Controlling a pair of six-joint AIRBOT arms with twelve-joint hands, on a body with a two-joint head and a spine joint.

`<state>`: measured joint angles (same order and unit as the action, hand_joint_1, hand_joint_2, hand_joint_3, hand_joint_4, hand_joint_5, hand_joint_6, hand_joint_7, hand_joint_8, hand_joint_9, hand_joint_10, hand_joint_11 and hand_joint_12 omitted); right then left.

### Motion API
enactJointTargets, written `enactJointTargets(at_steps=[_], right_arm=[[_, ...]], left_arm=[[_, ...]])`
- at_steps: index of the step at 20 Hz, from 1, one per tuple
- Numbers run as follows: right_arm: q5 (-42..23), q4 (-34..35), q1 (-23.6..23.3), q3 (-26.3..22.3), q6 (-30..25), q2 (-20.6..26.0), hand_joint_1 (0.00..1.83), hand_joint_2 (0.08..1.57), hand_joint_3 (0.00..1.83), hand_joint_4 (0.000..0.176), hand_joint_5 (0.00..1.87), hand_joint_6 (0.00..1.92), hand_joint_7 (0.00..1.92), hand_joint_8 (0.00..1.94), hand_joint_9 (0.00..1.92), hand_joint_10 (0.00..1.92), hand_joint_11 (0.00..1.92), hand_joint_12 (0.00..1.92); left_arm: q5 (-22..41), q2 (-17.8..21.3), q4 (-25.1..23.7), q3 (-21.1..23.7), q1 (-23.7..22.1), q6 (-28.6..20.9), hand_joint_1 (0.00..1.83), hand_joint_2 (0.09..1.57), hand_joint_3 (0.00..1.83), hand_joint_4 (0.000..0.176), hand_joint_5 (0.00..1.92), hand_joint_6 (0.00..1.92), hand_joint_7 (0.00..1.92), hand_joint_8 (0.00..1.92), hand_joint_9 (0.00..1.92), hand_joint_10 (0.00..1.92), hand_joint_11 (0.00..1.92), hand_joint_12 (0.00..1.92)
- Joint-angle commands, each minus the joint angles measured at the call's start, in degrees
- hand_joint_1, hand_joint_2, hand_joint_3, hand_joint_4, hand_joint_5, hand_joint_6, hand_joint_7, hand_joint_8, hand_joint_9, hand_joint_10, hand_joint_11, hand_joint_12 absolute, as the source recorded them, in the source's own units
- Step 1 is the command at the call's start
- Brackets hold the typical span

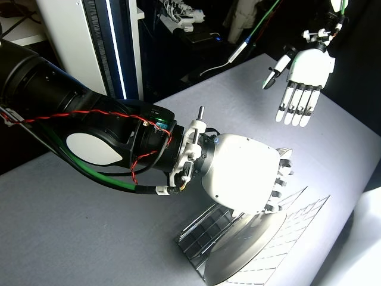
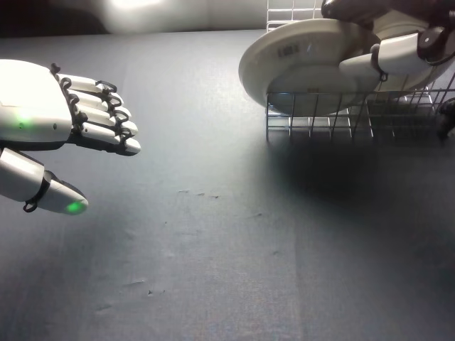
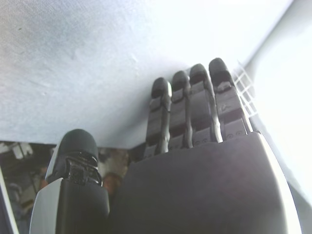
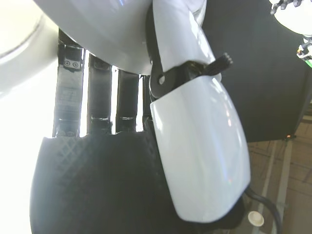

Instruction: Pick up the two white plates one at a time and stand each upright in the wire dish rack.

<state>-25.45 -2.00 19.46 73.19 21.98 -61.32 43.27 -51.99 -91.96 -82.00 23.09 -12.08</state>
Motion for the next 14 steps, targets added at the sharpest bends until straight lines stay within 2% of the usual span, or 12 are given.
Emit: enactJointTargets(at_steps=[1, 3, 6, 7, 12, 14], right_arm=[[-8.3, 0.5, -0.6, 0.3, -0.3, 0.4, 1.36, 1.06, 0.0, 0.0, 0.8, 0.25, 0.87, 0.1, 0.87, 0.19, 0.59, 0.93], [-8.7, 0.1, -0.7, 0.2, -0.3, 0.4, 1.35, 1.05, 0.0, 0.0, 0.83, 0.02, 0.86, 0.0, 0.88, 0.05, 0.49, 1.0], [-9.3, 0.0, -1.0, 0.2, -0.3, 0.4, 1.34, 1.05, 0.0, 0.0, 0.84, 0.02, 0.86, 0.0, 0.88, 0.04, 0.47, 1.0], [-9.7, -0.4, -1.1, 0.2, -0.3, 0.4, 1.34, 1.05, 0.0, 0.0, 0.84, 0.02, 0.86, 0.0, 0.87, 0.03, 0.46, 1.0], [-12.2, -5.0, -2.5, 0.1, -0.3, 0.4, 1.31, 1.07, 0.01, 0.0, 0.79, 0.0, 0.79, 0.0, 0.81, 0.0, 0.38, 1.0], [-13.5, -7.4, -2.8, 0.0, -0.3, 0.5, 1.26, 1.07, 0.01, 0.0, 0.75, 0.0, 0.74, 0.0, 0.75, 0.0, 0.33, 0.99]], left_arm=[[0.7, 0.5, 3.1, 0.1, -0.3, -0.1, 0.0, 1.25, 0.0, 0.0, 0.24, 0.01, 0.2, 0.01, 0.16, 0.01, 0.0, 0.4], [0.7, 0.6, 3.1, 0.1, -0.2, -0.1, 0.0, 1.25, 0.0, 0.0, 0.21, 0.0, 0.18, 0.0, 0.14, 0.0, 0.0, 0.32], [0.7, 0.6, 3.1, 0.2, -0.1, -0.1, 0.0, 1.25, 0.0, 0.0, 0.23, 0.01, 0.2, 0.01, 0.16, 0.01, 0.0, 0.4], [0.7, 0.6, 3.1, 0.2, -0.1, -0.1, 0.0, 1.25, 0.0, 0.0, 0.21, 0.01, 0.17, 0.01, 0.13, 0.01, 0.0, 0.3], [1.7, 0.6, 3.1, 0.3, 0.0, -0.1, 0.0, 1.23, 0.0, 0.0, 0.23, 0.0, 0.2, 0.0, 0.16, 0.01, 0.0, 0.38], [2.1, 0.7, 3.1, 0.3, 0.0, -0.1, 0.0, 1.23, 0.0, 0.0, 0.26, 0.01, 0.22, 0.01, 0.19, 0.01, 0.0, 0.48]])
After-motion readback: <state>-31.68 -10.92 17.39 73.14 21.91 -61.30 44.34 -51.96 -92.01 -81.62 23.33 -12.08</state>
